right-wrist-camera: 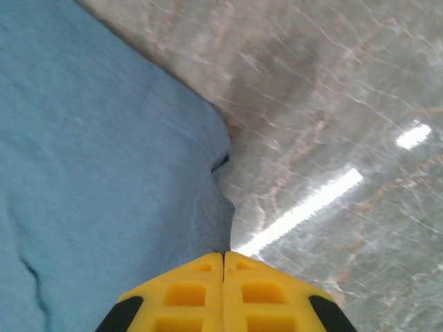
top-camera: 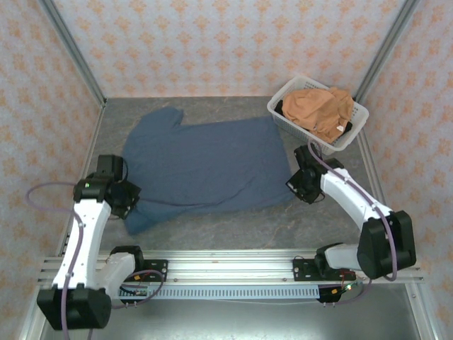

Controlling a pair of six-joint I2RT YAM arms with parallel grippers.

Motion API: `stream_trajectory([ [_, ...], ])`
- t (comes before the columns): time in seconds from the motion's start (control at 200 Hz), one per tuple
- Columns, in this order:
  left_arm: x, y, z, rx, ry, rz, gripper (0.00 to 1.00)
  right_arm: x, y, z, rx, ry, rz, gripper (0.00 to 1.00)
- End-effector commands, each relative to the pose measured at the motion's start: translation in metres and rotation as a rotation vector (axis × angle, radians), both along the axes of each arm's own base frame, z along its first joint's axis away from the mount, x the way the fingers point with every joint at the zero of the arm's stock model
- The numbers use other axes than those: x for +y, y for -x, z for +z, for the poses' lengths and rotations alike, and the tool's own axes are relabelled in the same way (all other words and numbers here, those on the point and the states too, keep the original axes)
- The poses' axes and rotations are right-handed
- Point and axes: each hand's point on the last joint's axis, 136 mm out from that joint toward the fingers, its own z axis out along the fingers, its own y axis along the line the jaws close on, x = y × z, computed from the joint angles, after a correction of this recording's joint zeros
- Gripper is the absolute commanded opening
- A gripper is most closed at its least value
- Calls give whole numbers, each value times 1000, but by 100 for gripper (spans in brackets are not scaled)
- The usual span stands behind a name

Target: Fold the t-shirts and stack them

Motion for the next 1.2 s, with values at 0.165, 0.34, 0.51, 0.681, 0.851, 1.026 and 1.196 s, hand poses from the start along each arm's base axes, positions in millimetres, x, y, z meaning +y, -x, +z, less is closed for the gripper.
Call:
stream_trajectory([
  [0.165,10,-59,11,-44,-99,-136,0,6,-30,9,-2,0,-25,0],
  [0.34,16,-90,12,-34,-145,-217,0,9,-45,7,1,1,-25,0],
  [0.51,23,-111,7,8,-196,-283,0,7,-55,5,7,30,-35,0],
  [0.681,28,-129,4,7,-233,-320,0,4,-69,4,-6,49,-50,0],
  [0.851,27,-146,-4,10,-245,-392,0,8,-85,-1,-4,55,-50,0],
  [1.026,30,-156,-10,30,-260,-417,0,5,-100,-2,-17,84,-60,0],
  [1.196,29,-159,-21,64,-255,-430,0,7,-109,-6,-12,92,-60,0],
])
